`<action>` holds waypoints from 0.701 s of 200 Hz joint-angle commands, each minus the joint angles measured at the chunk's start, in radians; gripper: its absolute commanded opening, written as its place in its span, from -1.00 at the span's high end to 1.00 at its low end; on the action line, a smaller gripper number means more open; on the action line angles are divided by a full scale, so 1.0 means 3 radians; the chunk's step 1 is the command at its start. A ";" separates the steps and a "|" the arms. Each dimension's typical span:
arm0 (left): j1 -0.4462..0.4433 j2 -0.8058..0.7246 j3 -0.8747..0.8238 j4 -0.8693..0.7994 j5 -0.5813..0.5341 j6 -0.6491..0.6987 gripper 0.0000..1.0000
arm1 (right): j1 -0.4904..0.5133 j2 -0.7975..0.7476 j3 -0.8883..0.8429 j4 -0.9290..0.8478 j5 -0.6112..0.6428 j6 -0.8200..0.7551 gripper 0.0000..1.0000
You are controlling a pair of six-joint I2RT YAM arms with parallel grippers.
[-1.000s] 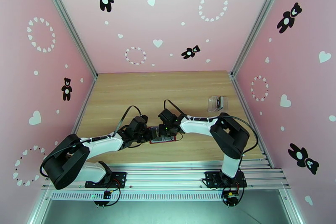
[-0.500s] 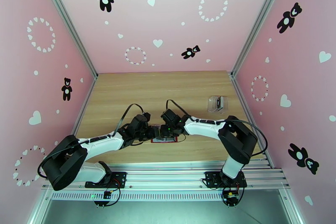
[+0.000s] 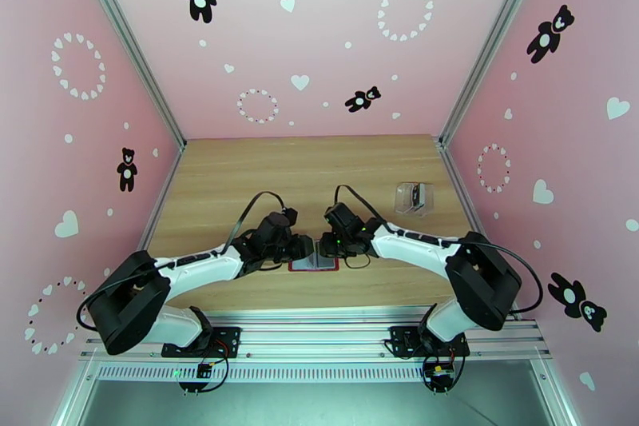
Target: Put the credit cards into the card holder
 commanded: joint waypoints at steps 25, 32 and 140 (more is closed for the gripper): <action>-0.0121 0.0249 0.0209 -0.0038 0.0020 0.0018 0.34 | -0.0114 -0.0311 -0.0193 -0.0091 0.0020 -0.0075 0.50; -0.0136 0.0296 0.0229 -0.0028 0.0018 0.0014 0.34 | -0.0118 -0.0340 -0.0204 -0.0098 0.0015 -0.0088 0.49; -0.0168 0.0684 0.0303 0.0182 0.0043 -0.0041 0.38 | -0.0272 -0.0625 -0.0414 -0.0104 0.0076 -0.0074 0.20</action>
